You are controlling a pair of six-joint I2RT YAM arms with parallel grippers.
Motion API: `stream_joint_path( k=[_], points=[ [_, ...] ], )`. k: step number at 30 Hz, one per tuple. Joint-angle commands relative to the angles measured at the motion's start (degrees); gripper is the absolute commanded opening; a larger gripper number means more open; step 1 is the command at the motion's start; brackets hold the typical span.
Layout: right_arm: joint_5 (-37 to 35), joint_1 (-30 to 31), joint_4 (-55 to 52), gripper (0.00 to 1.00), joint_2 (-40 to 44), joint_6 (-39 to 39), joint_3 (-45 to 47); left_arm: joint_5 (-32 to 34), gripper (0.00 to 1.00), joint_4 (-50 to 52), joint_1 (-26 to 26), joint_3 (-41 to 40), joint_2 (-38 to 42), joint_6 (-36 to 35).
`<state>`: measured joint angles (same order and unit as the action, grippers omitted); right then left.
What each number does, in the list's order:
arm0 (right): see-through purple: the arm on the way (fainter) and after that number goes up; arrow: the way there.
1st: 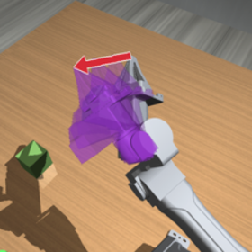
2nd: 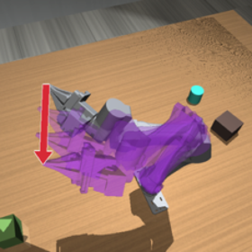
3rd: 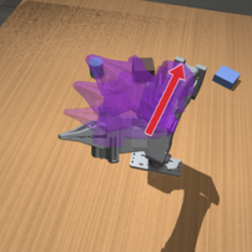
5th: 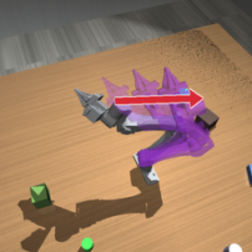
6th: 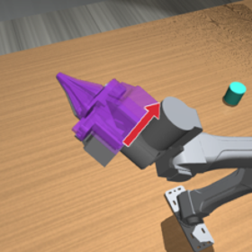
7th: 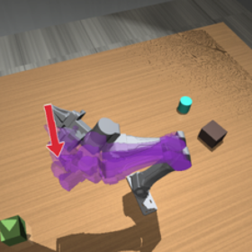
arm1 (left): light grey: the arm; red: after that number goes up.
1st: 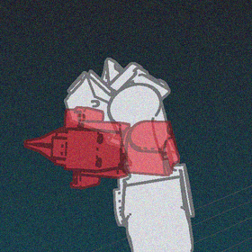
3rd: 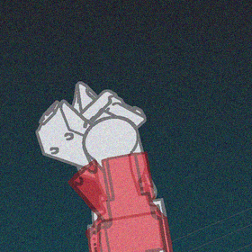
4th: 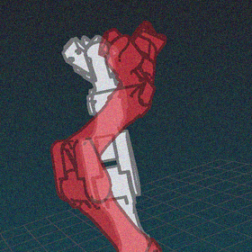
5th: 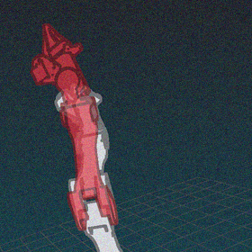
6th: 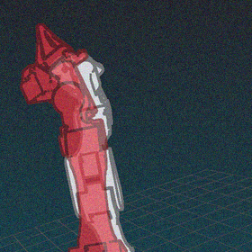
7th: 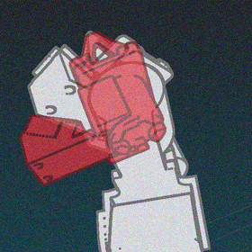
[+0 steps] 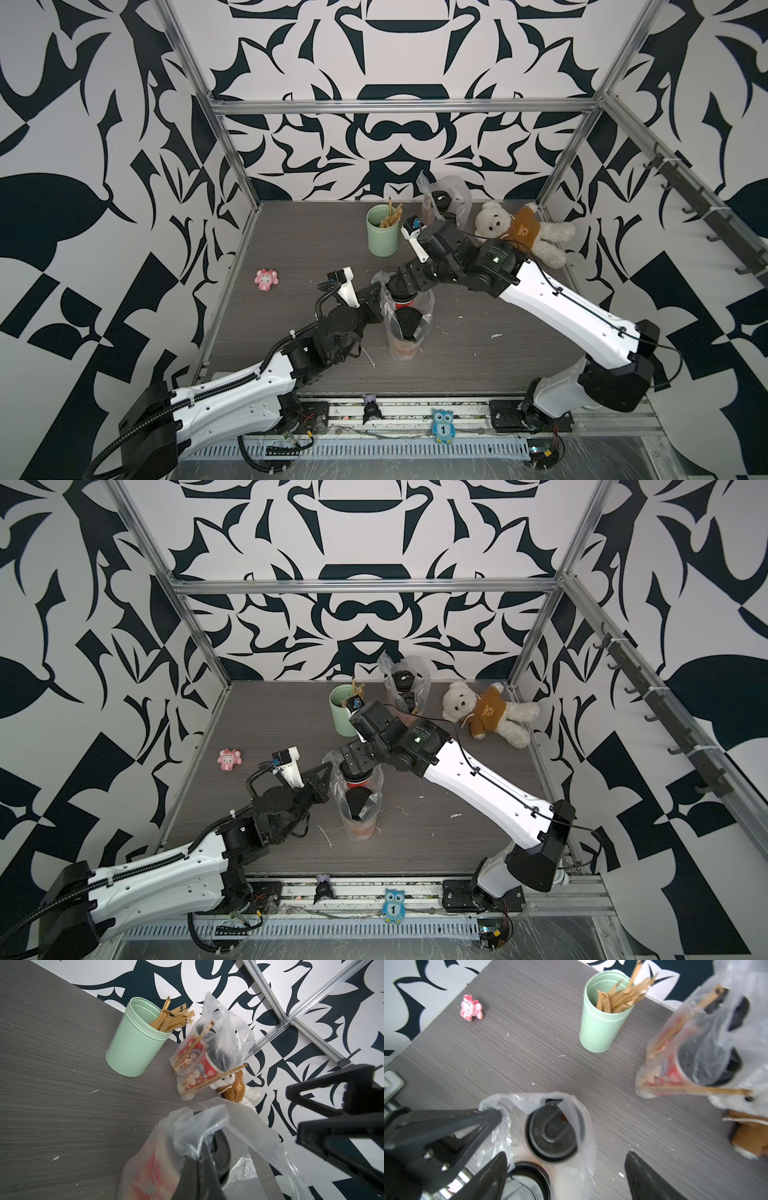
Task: Pack milk tea into plastic carrier bags
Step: Place the milk tea cup in the plastic carrier bag.
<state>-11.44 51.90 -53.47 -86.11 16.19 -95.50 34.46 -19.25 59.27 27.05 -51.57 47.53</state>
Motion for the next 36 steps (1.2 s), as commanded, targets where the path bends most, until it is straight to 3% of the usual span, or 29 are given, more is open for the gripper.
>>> stream_joint_path(
  k=[1,5,9,10,14,15,27,36],
  points=[
    [-0.6,-0.7,-4.4,0.91,-1.0,2.3,1.3,0.0,0.00,-0.1,-0.1,-0.6,-0.2,0.7],
    [3.3,-0.9,-5.2,0.85,-2.5,3.6,3.0,-0.1,0.00,0.0,0.0,-0.4,-0.3,0.5],
    [5.8,-1.2,-6.2,0.69,-3.1,4.1,3.7,0.0,0.00,0.3,0.0,-0.3,0.0,0.5],
    [6.3,-1.2,-6.5,0.62,-3.2,4.1,3.8,0.1,0.00,0.5,0.0,-0.3,0.1,0.3],
    [6.2,-1.3,-7.1,0.05,-2.5,4.1,3.5,0.4,0.00,1.0,0.0,0.0,0.6,0.1],
    [6.1,-1.3,-7.0,0.00,-2.2,4.2,3.3,0.4,0.00,1.0,0.0,0.2,0.8,-0.1],
    [9.7,-3.0,-6.0,0.00,1.1,2.7,-1.9,0.5,0.00,5.8,-0.1,6.6,6.0,-1.8],
    [13.9,-6.2,-5.9,0.00,3.8,2.7,-2.3,1.1,0.00,9.4,-0.4,7.0,7.4,-0.5]
  ],
)
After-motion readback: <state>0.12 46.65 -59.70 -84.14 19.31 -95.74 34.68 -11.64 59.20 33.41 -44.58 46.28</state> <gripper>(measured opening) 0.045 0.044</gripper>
